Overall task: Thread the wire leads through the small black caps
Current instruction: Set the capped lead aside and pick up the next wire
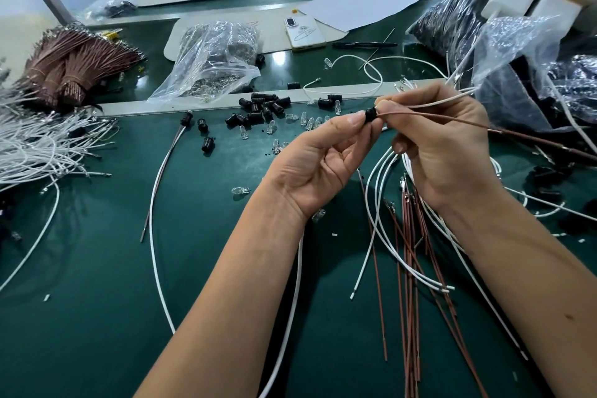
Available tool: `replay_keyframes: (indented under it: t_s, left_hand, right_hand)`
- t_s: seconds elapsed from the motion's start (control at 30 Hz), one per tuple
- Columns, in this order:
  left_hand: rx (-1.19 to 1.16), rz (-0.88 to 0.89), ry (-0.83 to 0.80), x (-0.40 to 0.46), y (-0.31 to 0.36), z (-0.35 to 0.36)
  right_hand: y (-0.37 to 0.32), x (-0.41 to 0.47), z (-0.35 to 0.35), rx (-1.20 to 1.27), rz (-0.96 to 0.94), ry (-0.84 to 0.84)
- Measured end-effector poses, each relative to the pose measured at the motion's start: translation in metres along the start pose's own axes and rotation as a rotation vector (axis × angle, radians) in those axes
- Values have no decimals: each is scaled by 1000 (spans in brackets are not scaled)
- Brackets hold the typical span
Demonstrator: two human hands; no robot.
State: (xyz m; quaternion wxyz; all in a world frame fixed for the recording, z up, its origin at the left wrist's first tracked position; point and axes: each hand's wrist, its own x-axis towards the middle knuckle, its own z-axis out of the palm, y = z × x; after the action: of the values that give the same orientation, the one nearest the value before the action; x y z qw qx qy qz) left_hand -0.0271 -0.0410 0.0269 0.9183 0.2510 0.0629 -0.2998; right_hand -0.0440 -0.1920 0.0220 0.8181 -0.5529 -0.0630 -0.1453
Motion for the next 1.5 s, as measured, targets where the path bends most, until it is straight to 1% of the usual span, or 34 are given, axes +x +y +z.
replay_keyframes:
  t_s: [0.33, 0.57, 0.7, 0.87, 0.97, 1.2, 1.33, 1.5]
  left_hand:
    - [-3, -24, -40, -1, 0, 0]
    - [7, -38, -6, -1, 1, 0]
    - [34, -46, 15, -1, 0, 1]
    - [49, -50, 31, -2, 0, 1]
    - [40, -52, 26, -1, 0, -1]
    - [167, -7, 35, 1, 3, -5]
    - [240, 52, 26, 1, 7, -8]
    - [254, 96, 23, 3, 9, -9]
  right_hand:
    - [-1, -1, -1, 42, 37, -23]
    - [-3, 1, -2, -15, 31, -60]
    - [-3, 1, -3, -35, -13, -52]
    - [-2, 2, -4, -149, -112, -65]
    - [-2, 4, -8, -211, -149, -108]
    - [-4, 8, -17, -358, -188, -174]
    - [-1, 9, -18, -348, -153, -171]
    - [-2, 11, -22, -229, -25, -222]
